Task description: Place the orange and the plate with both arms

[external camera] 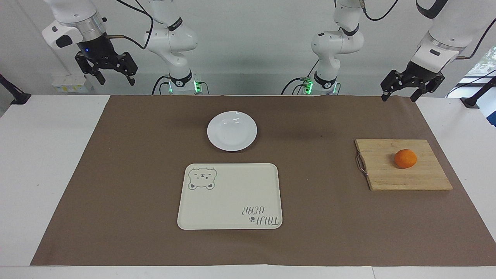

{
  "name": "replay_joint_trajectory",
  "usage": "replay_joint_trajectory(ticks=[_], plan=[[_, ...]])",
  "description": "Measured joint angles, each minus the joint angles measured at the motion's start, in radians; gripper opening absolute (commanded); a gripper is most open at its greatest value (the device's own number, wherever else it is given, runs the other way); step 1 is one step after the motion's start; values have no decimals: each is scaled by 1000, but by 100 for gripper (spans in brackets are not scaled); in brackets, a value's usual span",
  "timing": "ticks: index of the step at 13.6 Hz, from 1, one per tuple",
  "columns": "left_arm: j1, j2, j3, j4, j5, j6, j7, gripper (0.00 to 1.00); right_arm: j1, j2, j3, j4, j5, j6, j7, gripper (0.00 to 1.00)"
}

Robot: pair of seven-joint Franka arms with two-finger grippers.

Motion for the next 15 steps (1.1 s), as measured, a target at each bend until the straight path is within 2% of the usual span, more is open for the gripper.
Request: replay_joint_trajectory(ticks=[9,15], plan=[[0,0,-1,0,6,11,0,100,2,0,1,-3,10,0,0,100],[1,0,5,0,7,11,0,100,2,-24,1,-61,109,-2,0,100]])
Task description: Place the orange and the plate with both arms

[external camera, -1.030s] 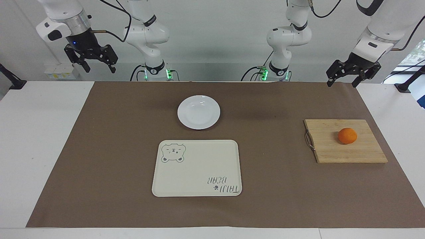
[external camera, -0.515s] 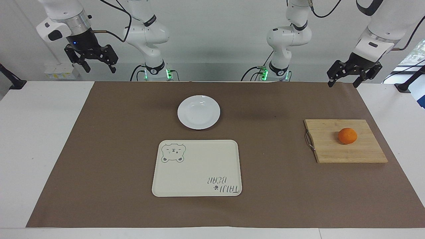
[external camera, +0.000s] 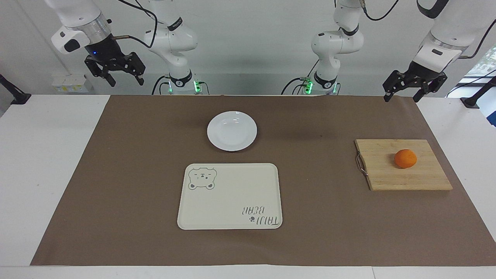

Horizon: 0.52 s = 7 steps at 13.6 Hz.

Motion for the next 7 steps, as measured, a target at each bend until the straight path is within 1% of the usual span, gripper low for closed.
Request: replay_joint_trajectory(ticks=[3,5,7], plan=[[1,0,1,-2,0,11,0,100,1,-47,0,-89,48,0,-39,100],[22,2,2,-29,2,74,2,100,1,-65,1,-132,81,0,-66,100],[50,8,4,-81,2,145,19,100,1,-70,1,-154,109,8,-70,100]])
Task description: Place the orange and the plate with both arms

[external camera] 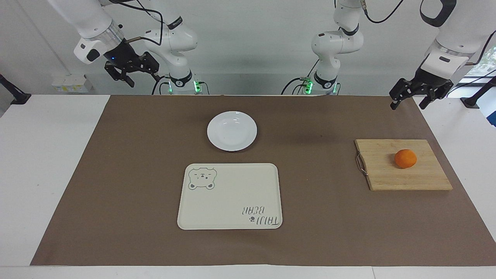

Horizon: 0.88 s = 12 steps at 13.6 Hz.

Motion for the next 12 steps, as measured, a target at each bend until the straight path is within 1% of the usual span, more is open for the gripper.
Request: replay_joint_trajectory(ticks=[4,8,12], plan=[[91,29,4,-95,1,153,95,100,0,0,1,-89,66,89,-28,100],[159,71,6,-161,3,251,154,100,0,1,0,-175,111,146,-89,100],[182,119,6,-241,3,372,171,100,-1,1,-1,-226,117,197,-120,100]])
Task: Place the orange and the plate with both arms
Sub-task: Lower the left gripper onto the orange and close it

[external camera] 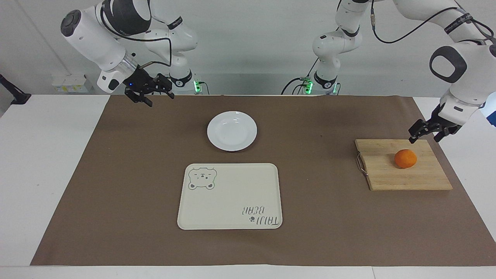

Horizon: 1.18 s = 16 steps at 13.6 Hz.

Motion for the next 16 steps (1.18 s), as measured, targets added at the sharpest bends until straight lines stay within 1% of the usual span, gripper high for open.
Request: replay_joint_trajectory(ticks=[4,6,7,9,12,14,16], plan=[[15,74,1,-81,20,157,3,100,0,-1,0,-1,0,3,-1,100],[18,103,1,-95,28,192,4,100,0,0,-2,2,-9,17,-1,100],[18,113,1,-100,36,206,5,100,-1,4,-2,12,-34,23,-1,100],[18,116,1,-108,79,214,5,100,0,11,-1,40,-104,31,-1,100],[18,116,-1,-128,98,216,5,100,-1,22,-2,74,-157,35,1,100],[18,116,-1,-154,99,241,5,100,0,40,-1,117,-242,50,30,100],[18,116,-1,-167,99,255,5,100,-1,66,-1,179,-260,51,90,100]])
